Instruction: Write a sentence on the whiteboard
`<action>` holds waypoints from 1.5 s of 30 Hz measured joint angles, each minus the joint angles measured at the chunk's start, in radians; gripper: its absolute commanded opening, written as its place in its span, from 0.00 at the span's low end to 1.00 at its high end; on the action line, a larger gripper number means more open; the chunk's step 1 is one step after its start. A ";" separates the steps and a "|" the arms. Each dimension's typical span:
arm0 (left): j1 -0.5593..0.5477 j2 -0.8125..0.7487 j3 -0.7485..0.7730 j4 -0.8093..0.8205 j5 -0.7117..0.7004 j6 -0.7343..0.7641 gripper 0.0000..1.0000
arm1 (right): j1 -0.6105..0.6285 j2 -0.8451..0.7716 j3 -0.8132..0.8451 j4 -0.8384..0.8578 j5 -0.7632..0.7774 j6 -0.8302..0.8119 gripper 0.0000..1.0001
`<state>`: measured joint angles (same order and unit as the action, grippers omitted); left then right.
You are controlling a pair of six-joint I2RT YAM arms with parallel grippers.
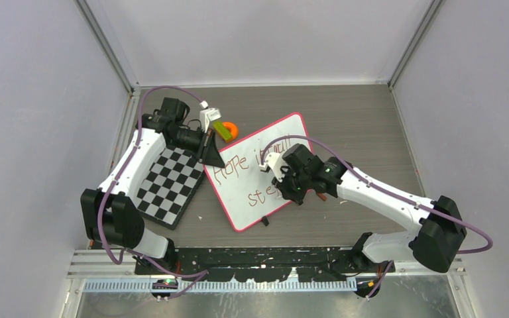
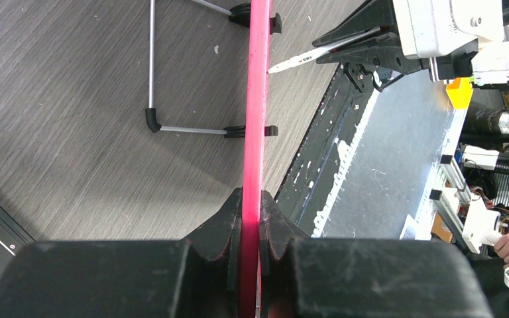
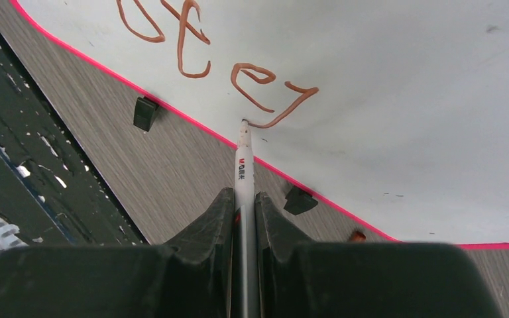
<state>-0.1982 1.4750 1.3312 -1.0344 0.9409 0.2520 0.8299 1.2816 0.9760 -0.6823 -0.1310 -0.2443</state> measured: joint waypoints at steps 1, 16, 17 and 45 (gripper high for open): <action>0.000 0.000 0.000 0.000 0.001 0.000 0.00 | 0.000 0.000 0.000 0.000 -0.006 0.003 0.00; 0.000 0.000 0.000 -0.001 0.005 0.010 0.00 | -0.039 -0.073 0.052 0.016 0.026 0.019 0.00; 0.000 0.000 0.000 -0.001 0.005 0.010 0.00 | -0.042 -0.073 0.053 0.016 0.031 0.019 0.00; 0.000 0.006 0.000 0.000 0.006 0.010 0.00 | -0.108 -0.044 0.056 0.012 0.020 0.038 0.00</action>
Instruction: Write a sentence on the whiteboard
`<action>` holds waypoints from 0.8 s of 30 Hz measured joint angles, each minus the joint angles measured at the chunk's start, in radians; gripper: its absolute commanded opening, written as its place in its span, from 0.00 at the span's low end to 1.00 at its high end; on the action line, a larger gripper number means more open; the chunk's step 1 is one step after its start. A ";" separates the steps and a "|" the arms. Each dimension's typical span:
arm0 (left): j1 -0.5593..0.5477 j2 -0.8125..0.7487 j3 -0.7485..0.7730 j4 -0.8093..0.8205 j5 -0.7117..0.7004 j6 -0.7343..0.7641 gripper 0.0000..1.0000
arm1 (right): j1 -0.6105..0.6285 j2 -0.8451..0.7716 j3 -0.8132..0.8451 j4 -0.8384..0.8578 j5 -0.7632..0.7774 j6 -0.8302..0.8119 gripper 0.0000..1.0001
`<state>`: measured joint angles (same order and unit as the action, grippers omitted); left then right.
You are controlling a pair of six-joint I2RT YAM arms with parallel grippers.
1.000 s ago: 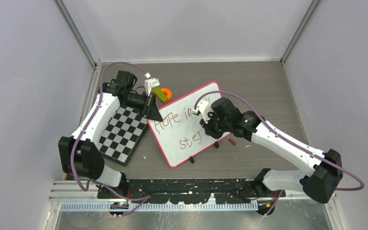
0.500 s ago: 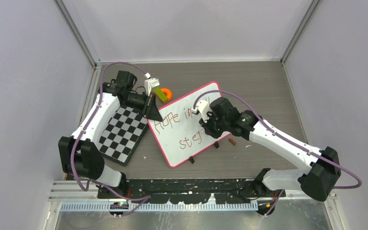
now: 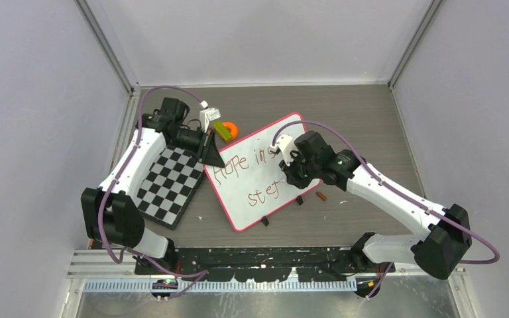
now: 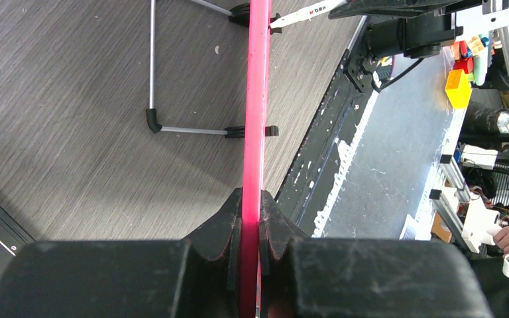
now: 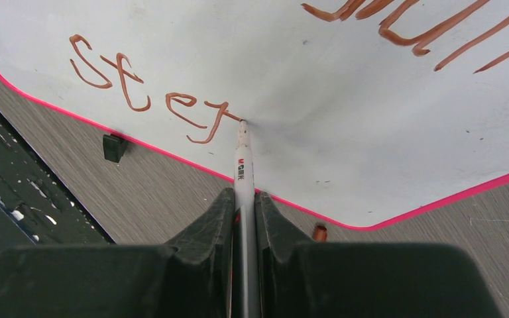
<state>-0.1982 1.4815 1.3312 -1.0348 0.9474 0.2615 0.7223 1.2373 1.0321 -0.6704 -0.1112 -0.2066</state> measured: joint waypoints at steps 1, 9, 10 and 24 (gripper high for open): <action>0.000 0.000 0.000 0.000 0.000 0.000 0.00 | 0.000 0.000 0.000 0.000 -0.001 0.000 0.00; 0.000 0.000 0.000 0.000 0.001 0.000 0.00 | -0.002 0.000 -0.009 -0.004 -0.014 0.000 0.00; 0.000 0.000 0.000 0.000 0.002 0.000 0.00 | -0.002 0.000 -0.010 -0.005 -0.015 0.000 0.00; 0.000 0.000 0.000 0.000 0.002 0.000 0.00 | 0.027 0.028 -0.011 -0.011 -0.037 0.007 0.00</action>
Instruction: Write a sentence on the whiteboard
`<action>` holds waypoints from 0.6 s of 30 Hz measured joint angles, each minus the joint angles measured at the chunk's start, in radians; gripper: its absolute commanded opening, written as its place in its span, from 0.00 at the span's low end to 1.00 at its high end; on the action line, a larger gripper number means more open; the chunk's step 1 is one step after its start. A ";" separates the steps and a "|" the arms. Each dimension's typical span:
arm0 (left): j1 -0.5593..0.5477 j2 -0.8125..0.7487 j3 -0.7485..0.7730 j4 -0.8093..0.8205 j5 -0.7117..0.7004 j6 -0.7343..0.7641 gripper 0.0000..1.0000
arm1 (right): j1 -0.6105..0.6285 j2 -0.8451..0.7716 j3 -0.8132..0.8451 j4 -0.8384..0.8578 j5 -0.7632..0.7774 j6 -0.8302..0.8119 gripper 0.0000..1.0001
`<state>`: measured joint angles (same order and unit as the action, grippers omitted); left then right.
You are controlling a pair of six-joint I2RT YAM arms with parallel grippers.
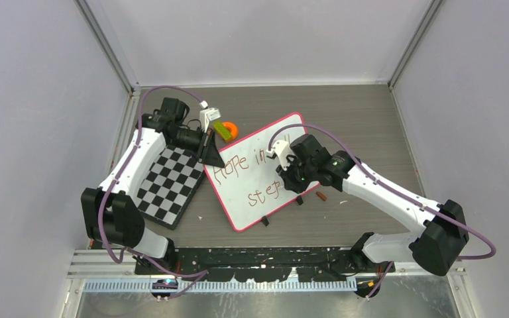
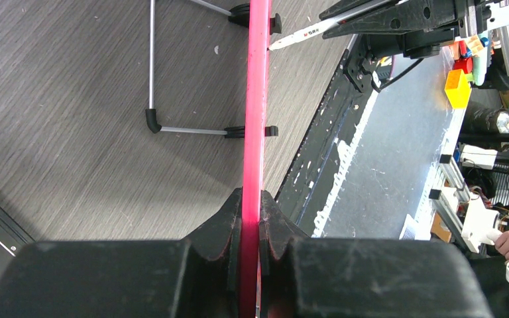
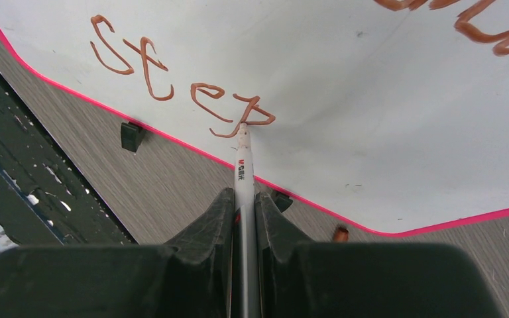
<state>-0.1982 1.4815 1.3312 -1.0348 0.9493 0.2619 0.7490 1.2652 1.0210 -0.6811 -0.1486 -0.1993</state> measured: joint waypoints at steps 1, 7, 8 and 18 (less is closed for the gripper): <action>0.000 0.000 0.000 0.000 0.000 0.000 0.00 | 0.000 0.000 0.000 0.000 -0.003 0.000 0.00; 0.000 0.000 0.000 0.000 0.001 0.000 0.00 | 0.000 -0.005 0.000 -0.001 -0.011 0.000 0.00; 0.000 0.000 0.000 0.000 0.001 0.000 0.00 | 0.000 -0.010 0.000 -0.001 -0.011 0.000 0.00; 0.000 0.000 0.000 0.000 0.001 0.000 0.00 | -0.045 -0.076 0.000 -0.002 0.022 0.000 0.00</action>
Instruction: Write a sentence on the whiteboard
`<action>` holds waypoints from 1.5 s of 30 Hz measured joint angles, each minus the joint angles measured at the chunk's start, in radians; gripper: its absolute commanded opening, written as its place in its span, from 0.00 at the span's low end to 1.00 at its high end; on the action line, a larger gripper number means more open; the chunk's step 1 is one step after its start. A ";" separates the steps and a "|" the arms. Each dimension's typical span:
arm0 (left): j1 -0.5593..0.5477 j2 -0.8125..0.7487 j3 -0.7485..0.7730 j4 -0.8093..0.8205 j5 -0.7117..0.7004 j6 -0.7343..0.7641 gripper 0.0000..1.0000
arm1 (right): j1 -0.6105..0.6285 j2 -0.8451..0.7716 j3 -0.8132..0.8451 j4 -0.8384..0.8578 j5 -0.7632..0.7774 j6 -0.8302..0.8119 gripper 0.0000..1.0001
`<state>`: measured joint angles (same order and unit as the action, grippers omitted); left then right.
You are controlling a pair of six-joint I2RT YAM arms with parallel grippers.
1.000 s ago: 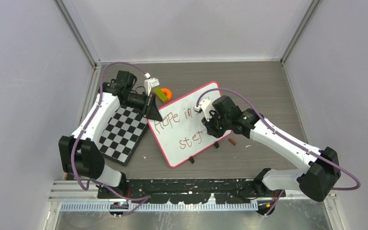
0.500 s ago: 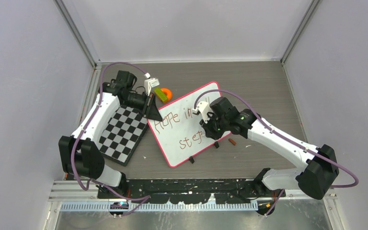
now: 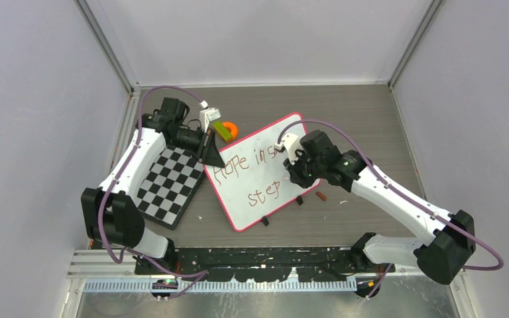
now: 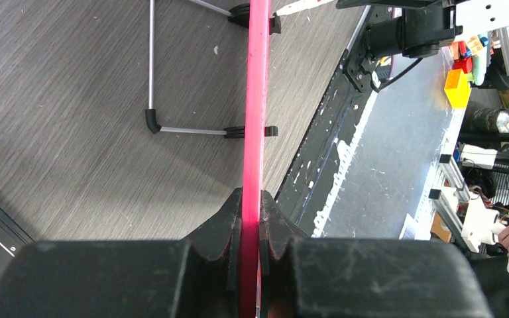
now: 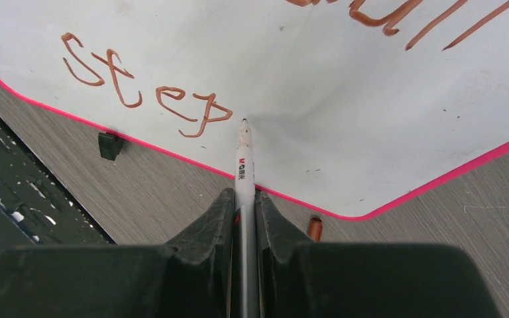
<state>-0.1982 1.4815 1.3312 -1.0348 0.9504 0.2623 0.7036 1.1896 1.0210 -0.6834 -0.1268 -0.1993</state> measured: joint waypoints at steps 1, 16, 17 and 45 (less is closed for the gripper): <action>0.000 0.000 0.000 0.000 0.000 0.000 0.00 | -0.001 0.004 0.000 0.000 0.008 0.000 0.00; 0.000 0.000 -0.004 0.007 0.000 -0.005 0.00 | -0.001 0.050 0.016 0.000 0.032 0.005 0.00; 0.000 0.000 -0.004 0.007 0.000 -0.005 0.00 | -0.001 0.054 0.019 0.000 0.030 0.006 0.00; 0.000 0.000 -0.004 0.007 0.000 -0.004 0.00 | 0.001 0.051 -0.033 -0.022 0.039 -0.008 0.00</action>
<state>-0.1982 1.4811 1.3270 -1.0275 0.9504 0.2581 0.7044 1.2407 0.9882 -0.7055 -0.0883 -0.2077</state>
